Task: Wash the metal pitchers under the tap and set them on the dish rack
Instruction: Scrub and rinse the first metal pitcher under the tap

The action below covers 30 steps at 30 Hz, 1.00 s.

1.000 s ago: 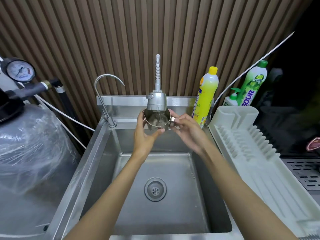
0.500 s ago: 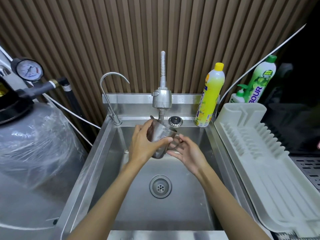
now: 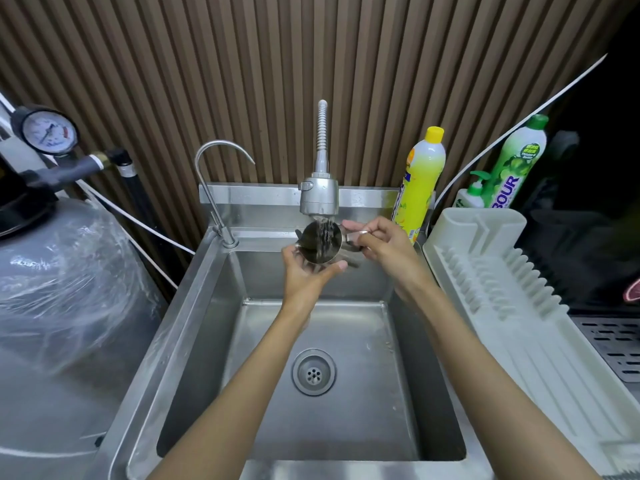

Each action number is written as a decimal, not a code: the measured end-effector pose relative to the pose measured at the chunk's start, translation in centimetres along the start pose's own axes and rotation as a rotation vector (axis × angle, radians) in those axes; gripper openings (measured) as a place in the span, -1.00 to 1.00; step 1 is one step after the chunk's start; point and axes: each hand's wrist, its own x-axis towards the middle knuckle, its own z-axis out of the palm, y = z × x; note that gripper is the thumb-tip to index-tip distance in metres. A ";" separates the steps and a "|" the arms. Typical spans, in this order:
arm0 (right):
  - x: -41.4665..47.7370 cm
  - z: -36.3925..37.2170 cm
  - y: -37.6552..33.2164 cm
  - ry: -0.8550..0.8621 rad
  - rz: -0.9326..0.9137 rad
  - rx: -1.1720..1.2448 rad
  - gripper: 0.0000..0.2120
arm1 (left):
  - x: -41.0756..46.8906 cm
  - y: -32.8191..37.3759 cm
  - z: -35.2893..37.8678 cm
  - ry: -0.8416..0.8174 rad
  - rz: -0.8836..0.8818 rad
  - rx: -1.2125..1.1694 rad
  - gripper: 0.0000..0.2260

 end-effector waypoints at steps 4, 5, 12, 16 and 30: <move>0.7 0.9 2.1 -0.121 0.108 0.474 -0.71 | 0.5 1.0 -1.1 0.082 0.184 0.175 -0.36; 0.7 1.2 2.7 -0.135 0.154 0.598 -0.70 | 0.4 1.3 -1.5 0.086 0.231 0.243 -0.35; -1.1 2.7 5.5 -0.129 0.327 0.835 -0.73 | -0.1 2.0 -4.5 -0.027 0.332 0.473 -0.29; -1.5 1.5 5.5 -0.106 0.327 0.501 -0.88 | -1.0 1.6 -3.7 0.078 0.196 0.511 -0.30; -0.8 -0.4 -0.9 0.055 0.159 -0.207 -0.76 | -2.4 -0.5 0.0 -0.019 -0.229 -0.200 -0.53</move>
